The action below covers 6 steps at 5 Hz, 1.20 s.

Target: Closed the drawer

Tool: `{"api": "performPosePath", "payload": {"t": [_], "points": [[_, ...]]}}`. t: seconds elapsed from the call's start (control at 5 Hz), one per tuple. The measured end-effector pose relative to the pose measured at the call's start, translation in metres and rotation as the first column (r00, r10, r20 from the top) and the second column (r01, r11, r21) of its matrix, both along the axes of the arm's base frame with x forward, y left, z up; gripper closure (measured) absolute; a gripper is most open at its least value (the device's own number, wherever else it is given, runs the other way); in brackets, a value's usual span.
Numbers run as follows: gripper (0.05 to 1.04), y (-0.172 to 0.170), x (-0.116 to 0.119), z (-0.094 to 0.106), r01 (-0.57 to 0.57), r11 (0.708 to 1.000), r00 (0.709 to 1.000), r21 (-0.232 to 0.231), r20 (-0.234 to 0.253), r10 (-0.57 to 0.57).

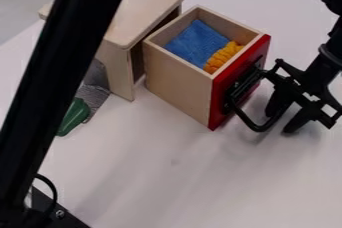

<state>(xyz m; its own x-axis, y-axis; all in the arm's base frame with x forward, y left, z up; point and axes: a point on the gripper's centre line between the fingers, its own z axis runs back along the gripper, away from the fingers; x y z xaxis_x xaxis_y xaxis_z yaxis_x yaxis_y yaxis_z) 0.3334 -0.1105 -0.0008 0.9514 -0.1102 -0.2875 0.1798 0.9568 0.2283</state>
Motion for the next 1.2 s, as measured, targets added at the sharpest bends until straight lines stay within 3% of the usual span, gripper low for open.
{"api": "performPosePath", "payload": {"t": [0.2,0.6,1.0,1.2], "points": [[0.901,0.028,-0.009,0.005,-0.063,0.998,0.998,0.015,0.002,0.063],[0.946,0.036,-0.014,0.006,-0.082,0.996,0.996,-0.034,0.024,0.082],[0.947,0.018,-0.015,0.005,-0.131,0.988,0.990,-0.084,0.034,0.134],[0.953,0.017,-0.013,0.005,-0.185,0.979,0.981,-0.085,0.050,0.189]]}}
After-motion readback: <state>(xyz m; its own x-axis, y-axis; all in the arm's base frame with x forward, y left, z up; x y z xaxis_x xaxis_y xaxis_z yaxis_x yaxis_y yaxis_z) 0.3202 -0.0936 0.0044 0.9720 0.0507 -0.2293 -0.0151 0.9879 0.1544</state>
